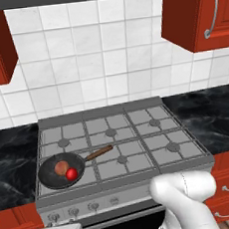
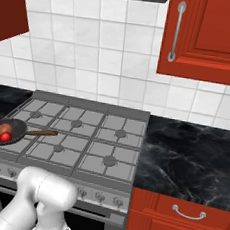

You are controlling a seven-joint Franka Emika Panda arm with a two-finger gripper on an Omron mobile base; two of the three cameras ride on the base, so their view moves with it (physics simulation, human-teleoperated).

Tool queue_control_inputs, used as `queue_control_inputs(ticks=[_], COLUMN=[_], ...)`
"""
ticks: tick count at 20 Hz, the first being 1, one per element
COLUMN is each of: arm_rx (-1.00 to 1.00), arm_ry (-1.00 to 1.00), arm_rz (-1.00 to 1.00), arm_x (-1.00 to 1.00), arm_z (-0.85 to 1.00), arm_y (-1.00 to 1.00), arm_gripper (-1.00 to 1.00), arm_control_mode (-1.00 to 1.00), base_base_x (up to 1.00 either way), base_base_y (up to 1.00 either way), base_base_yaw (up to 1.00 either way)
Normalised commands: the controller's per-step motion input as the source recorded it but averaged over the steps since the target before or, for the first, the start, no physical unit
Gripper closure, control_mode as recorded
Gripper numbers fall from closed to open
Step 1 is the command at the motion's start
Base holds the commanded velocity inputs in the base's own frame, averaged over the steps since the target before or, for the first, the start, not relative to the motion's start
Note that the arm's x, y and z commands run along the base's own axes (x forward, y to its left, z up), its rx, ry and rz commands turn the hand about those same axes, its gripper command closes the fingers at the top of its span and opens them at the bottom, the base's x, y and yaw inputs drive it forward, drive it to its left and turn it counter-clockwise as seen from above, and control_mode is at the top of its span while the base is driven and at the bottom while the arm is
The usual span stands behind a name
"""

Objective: Place the pan on the front left burner on the stove. Then place the tomato and the onion in the pan and turn on the front left burner.

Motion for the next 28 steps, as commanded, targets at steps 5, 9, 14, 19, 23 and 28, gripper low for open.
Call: queue_control_inputs(ticks=[5, 9, 14, 19, 23, 28], arm_rx=[0.00, 0.00, 0.00, 0.02, 0.04, 0.02], arm_ry=[0.00, 0.00, 0.00, 0.00, 0.00, 0.00], arm_rz=[0.00, -0.02, -0.02, 0.00, 0.00, 0.00], arm_x=[0.19, 0.17, 0.15, 0.16, 0.18, 0.13], arm_z=[-0.30, -0.23, -0.20, -0.03, 0.00, -0.06], arm_y=[0.15, 0.25, 0.26, 0.02, 0.00, 0.00], arm_gripper=[-1.00, -1.00, -1.00, -1.00, -1.00, -1.00], arm_control_mode=[-1.00, -1.00, -1.00, -1.00, -1.00, -1.00], base_base_x=[0.00, 0.00, 0.00, 0.00, 0.00, 0.00], base_base_y=[0.00, 0.00, 0.00, 0.00, 0.00, 0.00], base_base_yaw=[0.00, 0.00, 0.00, 0.00, 0.00, 0.00])
